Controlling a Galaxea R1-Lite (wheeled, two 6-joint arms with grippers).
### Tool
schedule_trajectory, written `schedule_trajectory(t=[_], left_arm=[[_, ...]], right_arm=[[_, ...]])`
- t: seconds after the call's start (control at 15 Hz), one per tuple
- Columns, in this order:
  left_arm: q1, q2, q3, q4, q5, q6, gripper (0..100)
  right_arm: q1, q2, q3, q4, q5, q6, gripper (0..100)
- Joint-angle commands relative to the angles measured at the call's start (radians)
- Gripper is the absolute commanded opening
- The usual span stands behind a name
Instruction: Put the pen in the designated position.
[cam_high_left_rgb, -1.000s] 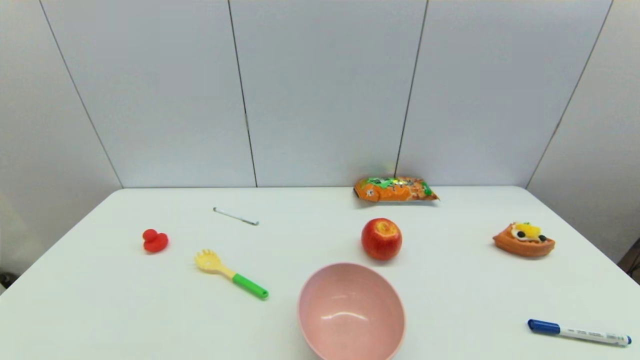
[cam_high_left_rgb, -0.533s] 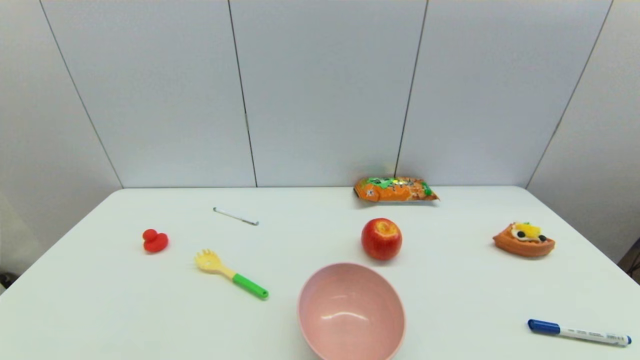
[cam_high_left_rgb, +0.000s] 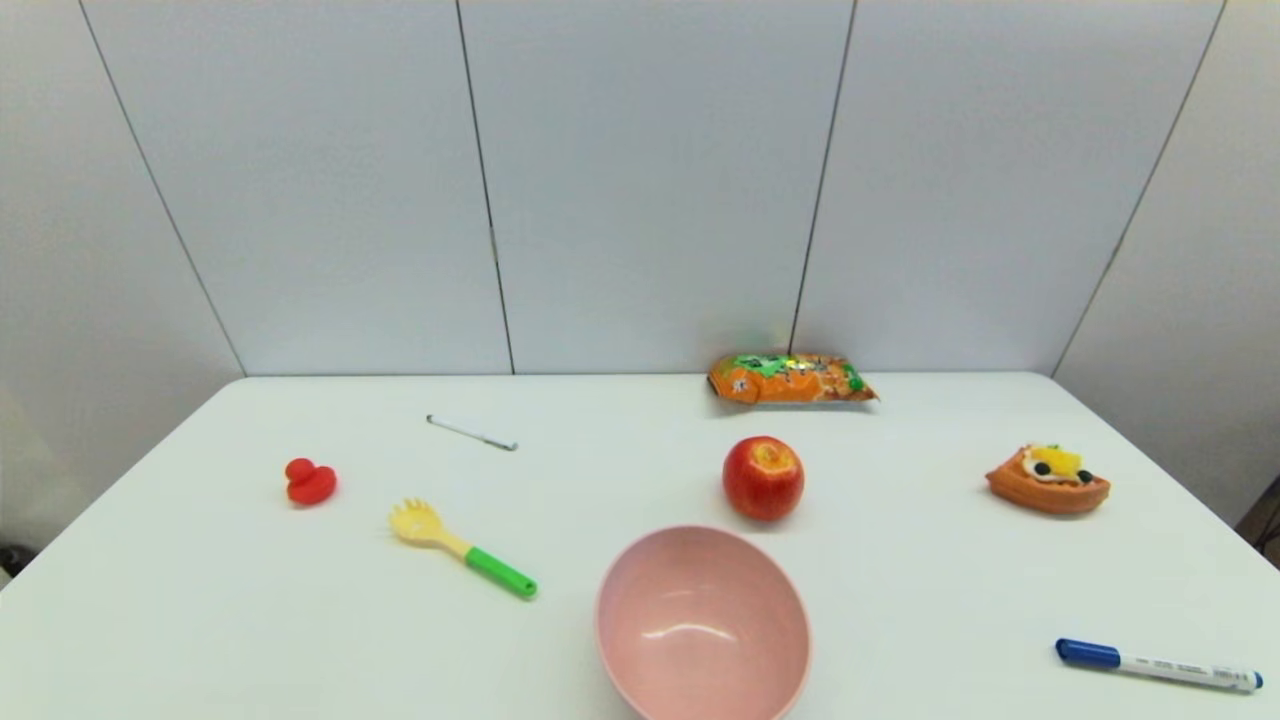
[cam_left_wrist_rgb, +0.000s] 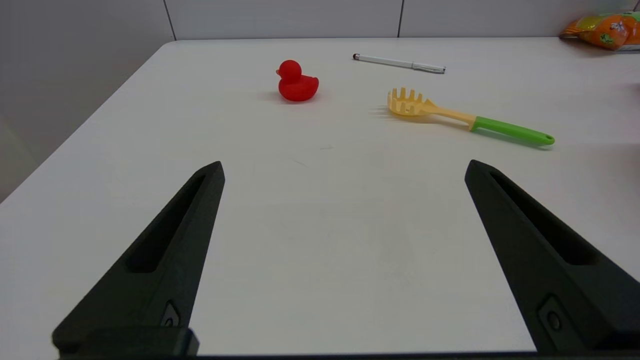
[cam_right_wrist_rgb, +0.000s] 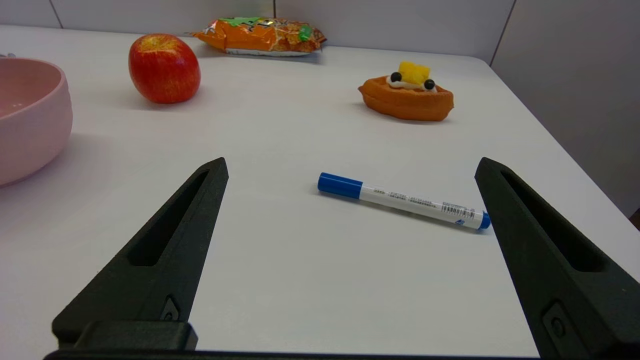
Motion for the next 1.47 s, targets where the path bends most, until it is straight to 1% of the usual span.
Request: schedule_trajectory(t=[0.07, 0.53, 0.8, 0.93, 1.13, 1.27, 1.4, 1.47], left_arm=[[-0.001, 0.049, -0.02, 0.0, -0.002, 0.004, 100], [-0.005, 0.283, -0.23, 0.002, 0.0, 0.004, 100], [-0.05, 0.526, -0.506, 0.034, -0.002, 0.007, 100], [-0.057, 0.624, -0.635, 0.057, -0.002, 0.049, 100], [-0.084, 0.74, -0.808, 0.146, -0.005, 0.064, 100], [-0.09, 0.796, -0.927, 0.206, -0.005, 0.127, 100], [-0.088, 0.883, -1.091, 0.333, -0.005, 0.147, 100], [-0.087, 0.923, -1.172, 0.378, -0.005, 0.181, 100]], right_arm=[[0.0, 0.001, 0.0, 0.0, 0.001, -0.001, 100], [0.0, 0.001, 0.0, 0.0, 0.001, -0.001, 100], [0.0, 0.001, 0.0, 0.0, 0.001, -0.001, 100], [0.0, 0.001, 0.0, 0.0, 0.0, -0.001, 100], [0.0, 0.001, 0.0, 0.0, 0.001, -0.001, 100], [0.0, 0.001, 0.0, 0.0, 0.001, -0.003, 100], [0.0, 0.001, 0.0, 0.0, 0.001, -0.001, 100], [0.0, 0.001, 0.0, 0.0, 0.001, -0.001, 100]])
